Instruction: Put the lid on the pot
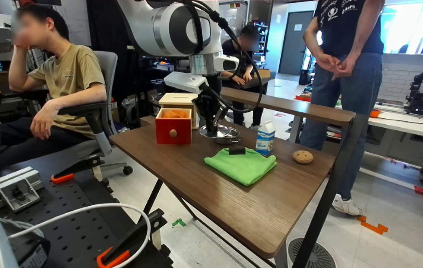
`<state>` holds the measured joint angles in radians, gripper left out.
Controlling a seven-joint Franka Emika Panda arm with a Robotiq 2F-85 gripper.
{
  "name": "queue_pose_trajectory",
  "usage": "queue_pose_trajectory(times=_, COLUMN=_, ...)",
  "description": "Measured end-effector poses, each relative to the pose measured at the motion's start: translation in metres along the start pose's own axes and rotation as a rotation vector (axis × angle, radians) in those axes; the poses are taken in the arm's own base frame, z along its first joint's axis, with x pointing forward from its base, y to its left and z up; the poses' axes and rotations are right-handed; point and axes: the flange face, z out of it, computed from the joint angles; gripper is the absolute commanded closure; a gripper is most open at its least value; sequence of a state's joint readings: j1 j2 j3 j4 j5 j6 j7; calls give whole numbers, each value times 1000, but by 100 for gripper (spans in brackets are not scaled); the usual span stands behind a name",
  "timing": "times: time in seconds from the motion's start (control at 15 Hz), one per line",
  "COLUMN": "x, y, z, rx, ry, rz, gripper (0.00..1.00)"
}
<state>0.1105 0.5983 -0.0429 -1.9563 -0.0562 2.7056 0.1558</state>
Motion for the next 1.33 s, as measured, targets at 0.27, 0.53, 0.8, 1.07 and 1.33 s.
queue_pose_trajectory(times=0.27, x=22, y=-2, z=6, rx=2, ry=10, rz=22, gripper=95)
queue_pose_trajectory(times=0.53, x=39, y=-3, z=15, rx=-1, ry=10, rz=39, gripper=95)
queue_pose_trajectory(times=0.8, x=52, y=-5, z=25, rx=-2, ry=15, rz=47, gripper=95)
queue_pose_trajectory(times=1.07, x=63, y=-9, z=33, rx=-4, ry=13, rz=52, gripper=95)
queue_pose_trajectory(times=1.33, x=72, y=-13, z=39, rx=-2, ry=17, rz=53, gripper=95)
